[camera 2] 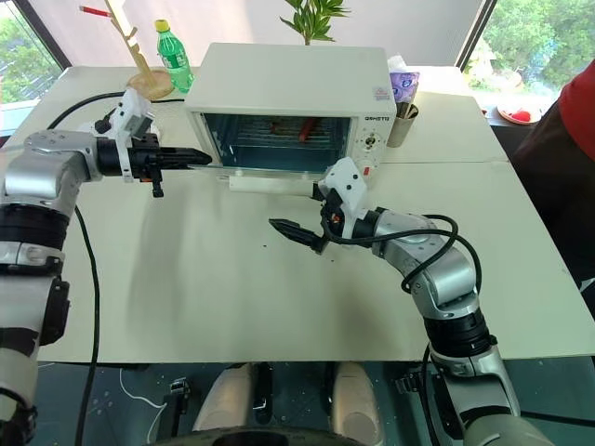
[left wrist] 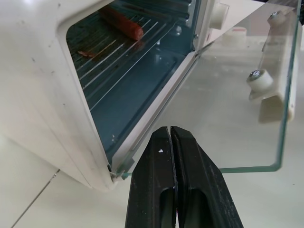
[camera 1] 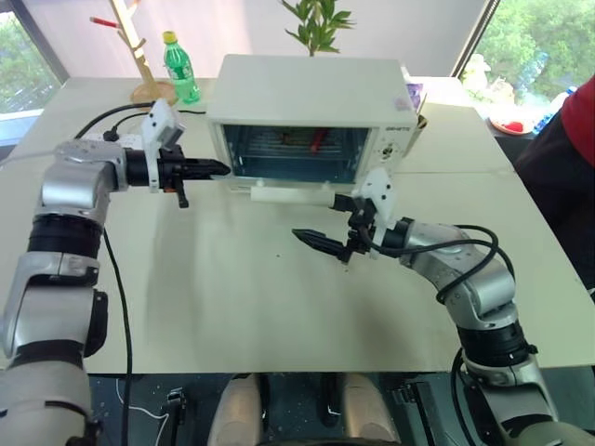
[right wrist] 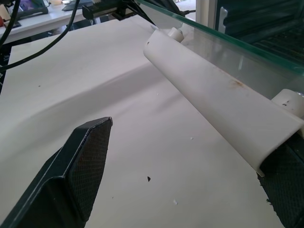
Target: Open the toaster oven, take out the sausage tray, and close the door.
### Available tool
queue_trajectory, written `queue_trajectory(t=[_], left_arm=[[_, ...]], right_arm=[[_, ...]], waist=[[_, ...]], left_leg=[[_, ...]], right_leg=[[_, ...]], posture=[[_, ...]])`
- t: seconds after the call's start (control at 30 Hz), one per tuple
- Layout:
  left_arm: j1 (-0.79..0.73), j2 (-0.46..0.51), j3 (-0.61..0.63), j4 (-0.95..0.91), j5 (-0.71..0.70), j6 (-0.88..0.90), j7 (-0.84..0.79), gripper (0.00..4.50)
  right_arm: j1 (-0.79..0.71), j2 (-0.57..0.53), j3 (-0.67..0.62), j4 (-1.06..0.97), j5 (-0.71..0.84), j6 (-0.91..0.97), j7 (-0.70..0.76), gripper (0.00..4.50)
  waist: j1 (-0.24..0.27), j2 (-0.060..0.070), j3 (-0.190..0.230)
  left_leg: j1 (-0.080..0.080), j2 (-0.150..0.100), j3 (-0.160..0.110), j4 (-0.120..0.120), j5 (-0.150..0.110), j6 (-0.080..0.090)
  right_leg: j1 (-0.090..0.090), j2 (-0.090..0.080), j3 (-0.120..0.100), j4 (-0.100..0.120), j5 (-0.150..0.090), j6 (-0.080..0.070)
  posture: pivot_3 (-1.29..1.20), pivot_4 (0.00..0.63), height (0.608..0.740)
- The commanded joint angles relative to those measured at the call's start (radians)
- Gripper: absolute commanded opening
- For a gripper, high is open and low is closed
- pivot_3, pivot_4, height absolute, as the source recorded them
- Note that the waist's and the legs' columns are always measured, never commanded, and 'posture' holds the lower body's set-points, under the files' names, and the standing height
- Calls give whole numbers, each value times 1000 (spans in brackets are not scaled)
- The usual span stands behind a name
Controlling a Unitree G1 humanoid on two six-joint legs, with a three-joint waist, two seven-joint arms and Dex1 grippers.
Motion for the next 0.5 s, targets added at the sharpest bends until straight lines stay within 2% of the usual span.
queue_trajectory(t=[0.03,0.23,0.5], left_arm=[[-37,-12,16,18,16,-36,-25,57],[-42,-34,27,37,31,-51,-27,57],[-40,-60,38,48,34,-52,-19,57]], right_arm=[[-5,-14,-18,-62,25,-1,-2,4500],[23,-76,-43,-67,17,0,0,4500],[107,-219,-99,-118,35,45,27,4500]], waist=[[0,0,0],[0,0,0],[-2,0,0]], left_leg=[[0,0,0,0,0,0],[0,0,0,0,0,0],[0,0,-1,1,0,0]], right_leg=[[0,0,0,0,0,0],[0,0,0,0,0,0],[1,0,0,0,1,1]], posture=[[0,150,722],[0,150,722],[0,150,722]])
